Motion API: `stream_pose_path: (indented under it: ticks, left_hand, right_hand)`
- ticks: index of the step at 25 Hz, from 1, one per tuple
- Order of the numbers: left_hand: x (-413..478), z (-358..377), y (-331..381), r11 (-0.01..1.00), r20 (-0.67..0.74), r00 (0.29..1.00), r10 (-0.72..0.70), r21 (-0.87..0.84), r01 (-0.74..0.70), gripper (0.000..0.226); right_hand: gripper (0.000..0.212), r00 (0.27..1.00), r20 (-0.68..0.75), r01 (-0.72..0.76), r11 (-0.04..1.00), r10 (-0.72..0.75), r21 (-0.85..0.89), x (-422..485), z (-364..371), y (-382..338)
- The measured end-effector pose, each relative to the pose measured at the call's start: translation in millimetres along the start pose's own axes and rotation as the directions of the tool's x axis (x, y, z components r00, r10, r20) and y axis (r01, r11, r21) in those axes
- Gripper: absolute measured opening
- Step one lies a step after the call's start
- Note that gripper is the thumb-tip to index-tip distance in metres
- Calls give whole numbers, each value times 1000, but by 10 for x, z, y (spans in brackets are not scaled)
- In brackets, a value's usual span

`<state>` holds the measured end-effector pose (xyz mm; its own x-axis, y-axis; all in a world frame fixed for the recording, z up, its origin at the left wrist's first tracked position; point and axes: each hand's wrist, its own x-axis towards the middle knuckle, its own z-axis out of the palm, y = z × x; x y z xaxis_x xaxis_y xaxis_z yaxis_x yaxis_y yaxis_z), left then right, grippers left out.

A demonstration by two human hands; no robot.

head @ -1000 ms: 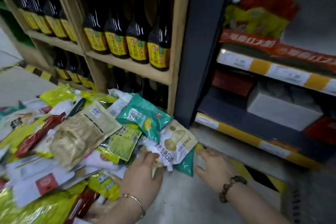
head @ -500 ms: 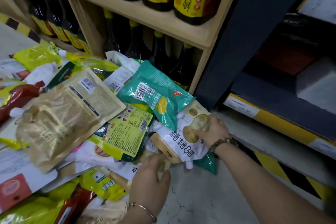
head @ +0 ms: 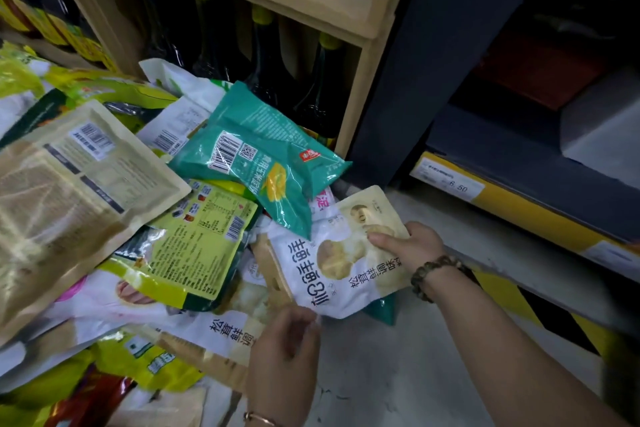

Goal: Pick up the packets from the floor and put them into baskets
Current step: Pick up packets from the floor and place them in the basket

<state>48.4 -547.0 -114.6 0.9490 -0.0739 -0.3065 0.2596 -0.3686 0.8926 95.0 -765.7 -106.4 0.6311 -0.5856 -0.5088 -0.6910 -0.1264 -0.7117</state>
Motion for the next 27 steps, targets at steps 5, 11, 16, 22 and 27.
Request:
stream_pose_path:
  ticks: [5, 11, 16, 22, 27]
  left_hand:
    - [-217, 250, 49, 842, 111, 929, -352, -395, 366, 21]
    - [-347, 475, -6, 701, 206, 818, -537, -431, 568, 31]
    - [-361, 634, 121, 525, 238, 898, -369, -745, 413, 46]
    - [-377, 495, -61, 504, 269, 906, -328, -761, 408, 42]
    - [-354, 339, -278, 607, 128, 881, -455, -680, 412, 22]
  right_hand:
    - [23, 999, -16, -37, 974, 42, 225, -397, -91, 150]
    - [18, 977, -18, -172, 836, 213, 520, -799, 16, 391]
    - [20, 966, 124, -244, 648, 226, 722, -1128, 227, 664]
    - [19, 958, 235, -283, 689, 166, 667, -1238, 134, 828]
    - [35, 993, -65, -86, 979, 100, 186, -839, -57, 704]
